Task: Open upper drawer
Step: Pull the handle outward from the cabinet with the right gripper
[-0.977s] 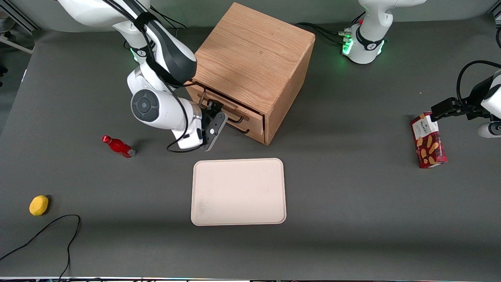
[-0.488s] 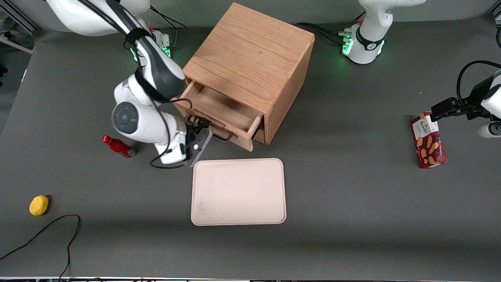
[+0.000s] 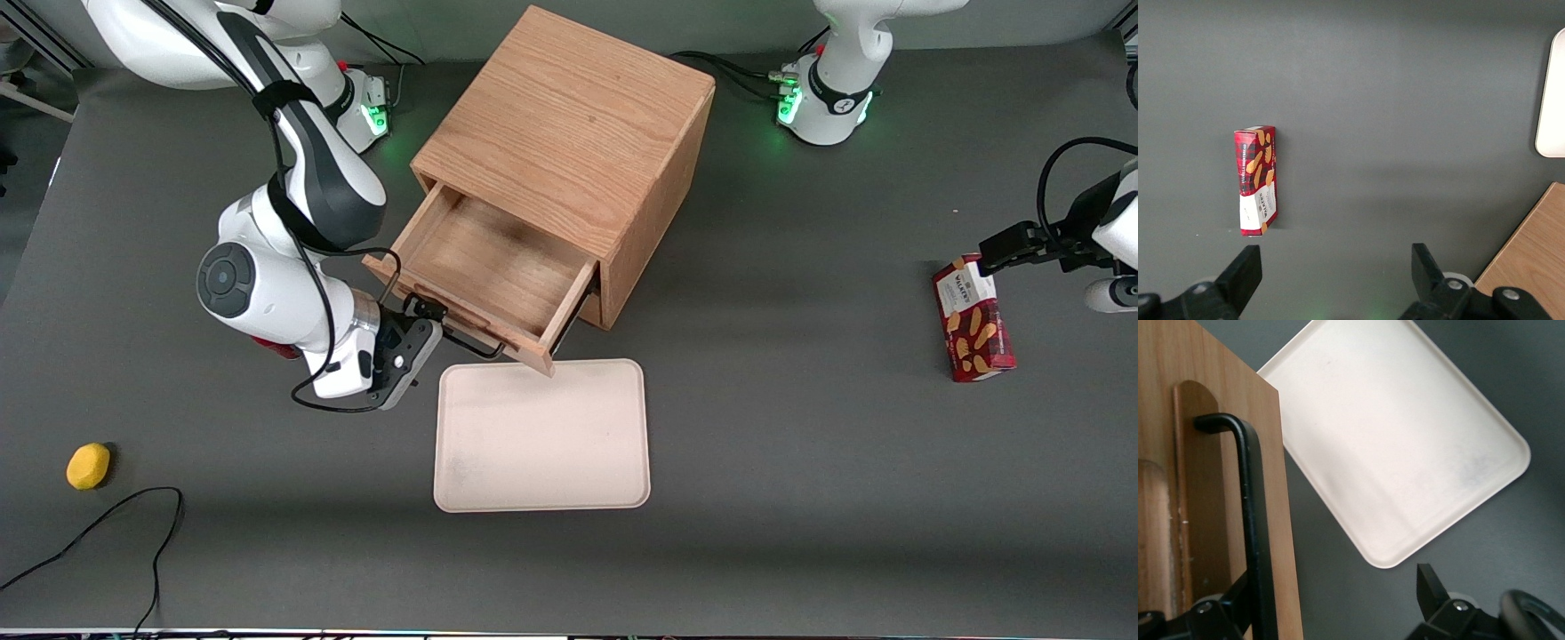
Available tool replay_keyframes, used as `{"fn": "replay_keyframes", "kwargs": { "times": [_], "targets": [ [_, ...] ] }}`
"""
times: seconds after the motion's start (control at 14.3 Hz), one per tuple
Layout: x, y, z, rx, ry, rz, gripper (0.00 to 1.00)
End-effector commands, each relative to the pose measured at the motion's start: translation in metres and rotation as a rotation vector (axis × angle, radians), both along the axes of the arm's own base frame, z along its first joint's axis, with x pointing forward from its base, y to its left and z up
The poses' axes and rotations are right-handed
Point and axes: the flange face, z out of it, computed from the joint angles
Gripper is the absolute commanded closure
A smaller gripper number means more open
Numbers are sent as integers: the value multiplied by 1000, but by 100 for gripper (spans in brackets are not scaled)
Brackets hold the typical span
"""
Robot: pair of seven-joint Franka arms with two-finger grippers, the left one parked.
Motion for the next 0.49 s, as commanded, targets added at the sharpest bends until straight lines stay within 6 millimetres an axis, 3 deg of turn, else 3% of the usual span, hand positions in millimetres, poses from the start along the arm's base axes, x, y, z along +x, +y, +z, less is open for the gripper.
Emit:
{"fn": "replay_keyframes", "kwargs": {
  "times": [0.0,0.42],
  "targets": [
    [15,-12,3,-6,-52,-6,0],
    [28,-29,13,3,-106,-55,0]
  ]
}}
